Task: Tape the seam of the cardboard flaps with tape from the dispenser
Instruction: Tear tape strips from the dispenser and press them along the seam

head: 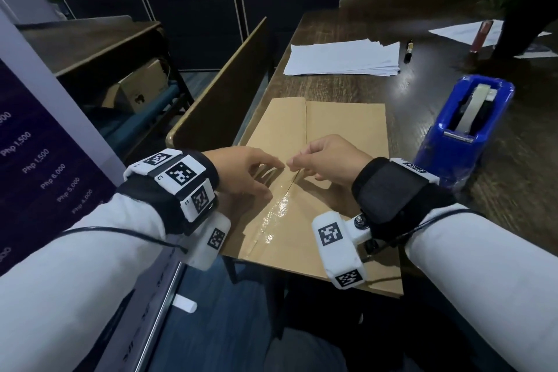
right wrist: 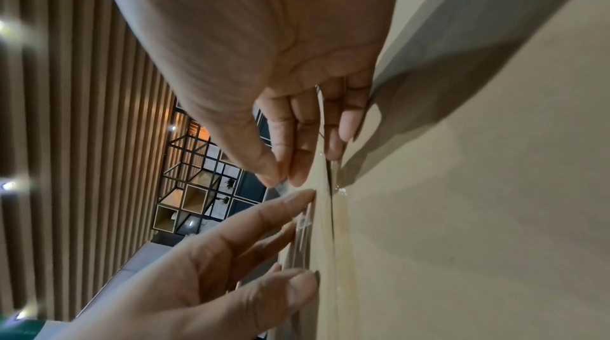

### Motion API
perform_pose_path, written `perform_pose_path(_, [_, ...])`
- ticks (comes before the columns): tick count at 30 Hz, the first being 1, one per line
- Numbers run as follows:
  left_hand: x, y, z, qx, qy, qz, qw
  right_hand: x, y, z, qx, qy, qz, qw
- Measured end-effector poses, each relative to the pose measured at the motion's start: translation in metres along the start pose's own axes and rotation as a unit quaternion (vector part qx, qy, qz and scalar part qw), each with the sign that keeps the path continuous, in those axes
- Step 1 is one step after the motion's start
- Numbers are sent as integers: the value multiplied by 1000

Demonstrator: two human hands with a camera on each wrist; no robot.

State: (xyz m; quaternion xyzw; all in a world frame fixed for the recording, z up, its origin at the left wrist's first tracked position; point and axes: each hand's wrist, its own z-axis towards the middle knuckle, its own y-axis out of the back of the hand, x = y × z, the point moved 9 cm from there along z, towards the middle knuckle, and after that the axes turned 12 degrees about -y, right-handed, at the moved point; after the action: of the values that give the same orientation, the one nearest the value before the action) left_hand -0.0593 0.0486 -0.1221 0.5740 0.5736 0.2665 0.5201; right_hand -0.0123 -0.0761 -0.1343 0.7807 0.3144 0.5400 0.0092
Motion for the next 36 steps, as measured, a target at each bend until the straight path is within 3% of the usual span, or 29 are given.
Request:
perform_pose_path(4, [0, 0, -1, 1, -2, 7, 1000, -4, -2, 2, 10, -11, 8, 1000])
perform_pose_path(20, [3, 4, 2, -5, 20, -17, 1000, -7, -4, 15, 32, -31, -124, 991])
perform_pose_path(36, [-3, -11, -11, 85, 19, -38, 995, -5, -2, 14, 31, -33, -180, 983])
